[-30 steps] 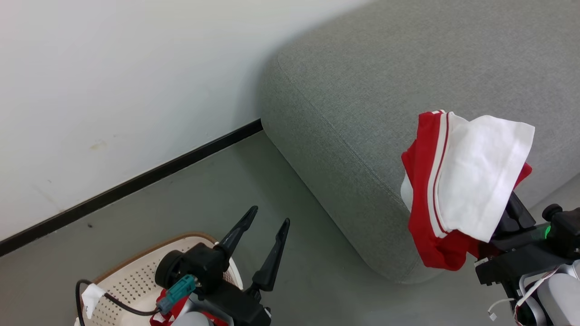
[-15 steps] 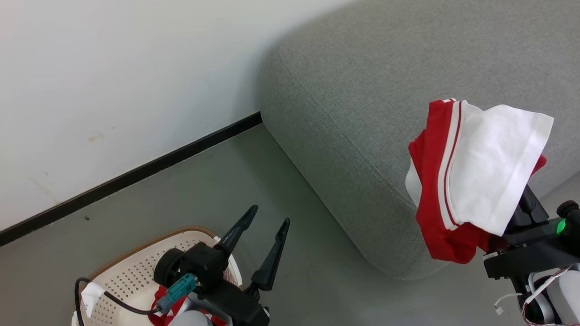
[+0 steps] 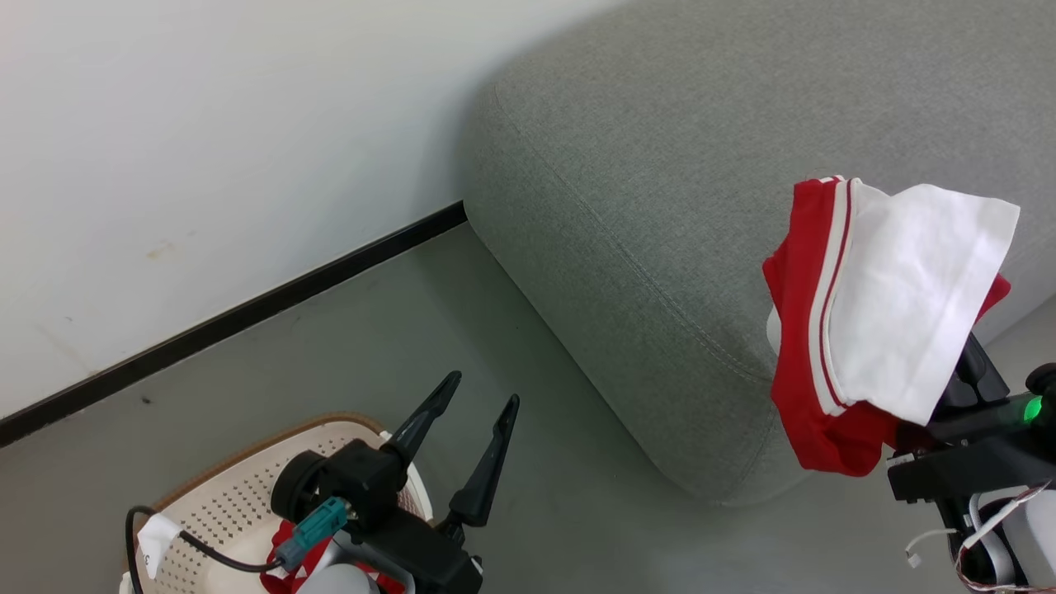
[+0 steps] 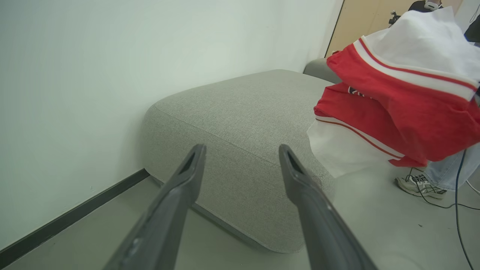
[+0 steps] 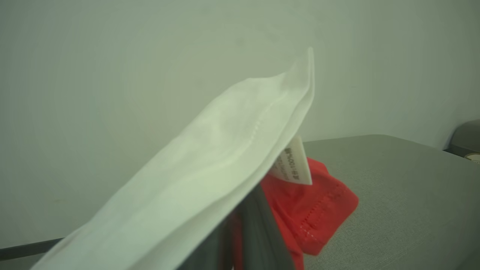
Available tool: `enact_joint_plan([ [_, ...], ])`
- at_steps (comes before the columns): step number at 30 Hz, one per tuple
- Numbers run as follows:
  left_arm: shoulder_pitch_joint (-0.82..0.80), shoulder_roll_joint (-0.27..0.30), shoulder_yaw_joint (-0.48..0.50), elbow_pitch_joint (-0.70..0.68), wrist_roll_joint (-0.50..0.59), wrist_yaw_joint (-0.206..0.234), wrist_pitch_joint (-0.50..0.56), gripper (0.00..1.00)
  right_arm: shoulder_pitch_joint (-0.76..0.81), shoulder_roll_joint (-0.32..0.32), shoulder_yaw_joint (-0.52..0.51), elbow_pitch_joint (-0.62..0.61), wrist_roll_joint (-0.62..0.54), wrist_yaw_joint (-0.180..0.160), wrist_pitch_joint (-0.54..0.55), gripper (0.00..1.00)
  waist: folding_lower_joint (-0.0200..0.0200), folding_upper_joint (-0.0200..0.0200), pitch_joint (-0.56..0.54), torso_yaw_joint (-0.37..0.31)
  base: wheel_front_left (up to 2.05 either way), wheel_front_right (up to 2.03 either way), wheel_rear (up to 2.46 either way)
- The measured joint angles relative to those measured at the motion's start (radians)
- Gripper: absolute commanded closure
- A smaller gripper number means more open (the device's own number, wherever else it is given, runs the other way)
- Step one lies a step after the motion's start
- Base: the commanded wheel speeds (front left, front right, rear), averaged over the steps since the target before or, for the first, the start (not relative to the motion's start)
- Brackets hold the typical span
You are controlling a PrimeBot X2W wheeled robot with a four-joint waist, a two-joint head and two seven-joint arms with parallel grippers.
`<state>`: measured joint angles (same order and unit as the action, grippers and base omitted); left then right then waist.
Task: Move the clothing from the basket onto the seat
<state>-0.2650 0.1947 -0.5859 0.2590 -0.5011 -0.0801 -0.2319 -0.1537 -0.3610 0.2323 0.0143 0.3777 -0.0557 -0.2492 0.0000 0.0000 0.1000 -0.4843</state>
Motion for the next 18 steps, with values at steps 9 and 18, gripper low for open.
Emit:
enact_joint_plan([
  [9, -0.001, 0.006, 0.001, -0.013, 0.002, 0.001, 0.001, 0.00, -0.167, -0.004, -0.066, 0.137, 0.033, 0.049, 0.000, 1.00, 0.0000, 0.0000, 0.025, -0.019, 0.00, 0.00, 0.00],
  [18, -0.035, 0.010, -0.015, -0.037, 0.019, 0.000, 0.021, 0.00, -0.314, -0.004, -0.104, 0.315, 0.076, 0.102, 0.000, 1.00, 0.0001, 0.0000, 0.071, -0.022, 0.00, 0.00, 0.00],
])
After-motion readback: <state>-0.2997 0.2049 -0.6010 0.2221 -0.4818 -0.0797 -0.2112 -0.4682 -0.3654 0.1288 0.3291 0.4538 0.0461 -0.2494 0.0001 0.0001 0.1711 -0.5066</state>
